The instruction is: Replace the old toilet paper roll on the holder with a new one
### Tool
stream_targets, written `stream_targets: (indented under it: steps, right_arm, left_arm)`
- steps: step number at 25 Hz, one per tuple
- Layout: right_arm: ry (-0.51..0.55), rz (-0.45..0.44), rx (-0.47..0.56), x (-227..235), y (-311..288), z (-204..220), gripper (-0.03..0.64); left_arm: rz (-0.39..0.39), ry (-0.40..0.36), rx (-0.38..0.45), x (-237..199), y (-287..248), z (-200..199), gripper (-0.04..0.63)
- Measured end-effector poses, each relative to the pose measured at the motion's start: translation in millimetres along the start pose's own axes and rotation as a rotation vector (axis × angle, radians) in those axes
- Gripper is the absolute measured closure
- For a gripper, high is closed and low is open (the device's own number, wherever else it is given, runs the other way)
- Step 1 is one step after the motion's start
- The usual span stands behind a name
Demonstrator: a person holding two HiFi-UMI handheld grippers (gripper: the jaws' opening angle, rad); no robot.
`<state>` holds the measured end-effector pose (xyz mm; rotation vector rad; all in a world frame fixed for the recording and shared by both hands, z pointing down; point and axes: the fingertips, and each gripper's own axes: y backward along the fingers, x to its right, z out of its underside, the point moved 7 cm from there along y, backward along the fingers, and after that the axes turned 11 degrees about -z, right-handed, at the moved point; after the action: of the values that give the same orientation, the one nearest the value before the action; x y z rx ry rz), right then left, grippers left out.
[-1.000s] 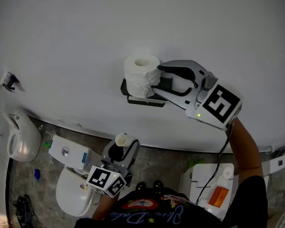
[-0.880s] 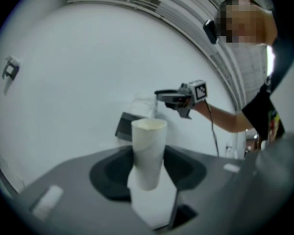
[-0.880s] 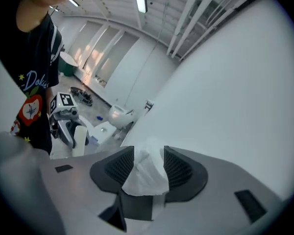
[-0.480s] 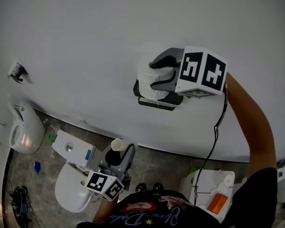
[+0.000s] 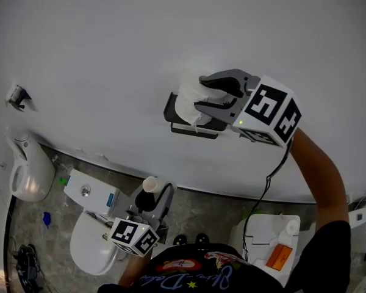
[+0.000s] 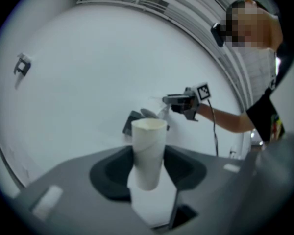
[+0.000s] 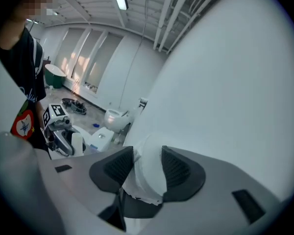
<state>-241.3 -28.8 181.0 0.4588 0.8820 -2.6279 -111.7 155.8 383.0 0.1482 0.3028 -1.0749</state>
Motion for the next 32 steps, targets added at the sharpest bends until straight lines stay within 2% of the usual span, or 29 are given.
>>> stream_targets:
  steps: [4, 9, 13, 16, 19, 22, 24, 28, 32]
  right_arm:
    - [-0.127, 0.122, 0.306, -10.2, 45.6, 8.1, 0.426]
    - [-0.436, 0.284, 0.695, -37.3, 100.4, 62.8, 0.426]
    - [-0.637, 0.409, 0.851, -71.0, 115.7, 120.1, 0.428]
    - [-0.826, 0.483, 0.959, -88.7, 113.3, 160.6, 0.428]
    - [-0.967, 0.55, 0.998, -101.3, 98.8, 192.1, 0.43]
    - [-1.065, 0.55, 1.008, -106.6, 72.2, 212.9, 0.431]
    - [-1.089, 0.535, 1.028, -104.1, 57.5, 218.8, 0.431]
    - [-1.105, 0.562, 0.986, -101.1, 32.6, 222.7, 0.433]
    - [-1.084, 0.588, 1.033, -100.4, 24.8, 216.7, 0.434]
  left_arm:
    - [0.022, -0.008, -0.009, 5.3, -6.3, 0.3, 0.405]
    - [0.059, -0.016, -0.036, 14.4, -16.4, 3.6, 0.405]
    - [0.068, -0.034, -0.043, 18.4, -23.4, 3.3, 0.405]
    - [0.063, -0.038, -0.039, 18.6, -29.5, -0.9, 0.404]
    - [0.057, -0.027, -0.033, 20.4, -32.5, -6.2, 0.405]
    - [0.055, -0.029, -0.028, 20.7, -28.5, -5.9, 0.405]
    - [0.044, -0.026, -0.028, 19.0, -24.9, -4.6, 0.405]
    - [0.001, -0.027, -0.033, 12.2, -17.4, -2.6, 0.405]
    - [-0.034, -0.115, -0.038, 11.8, -9.3, -2.8, 0.405]
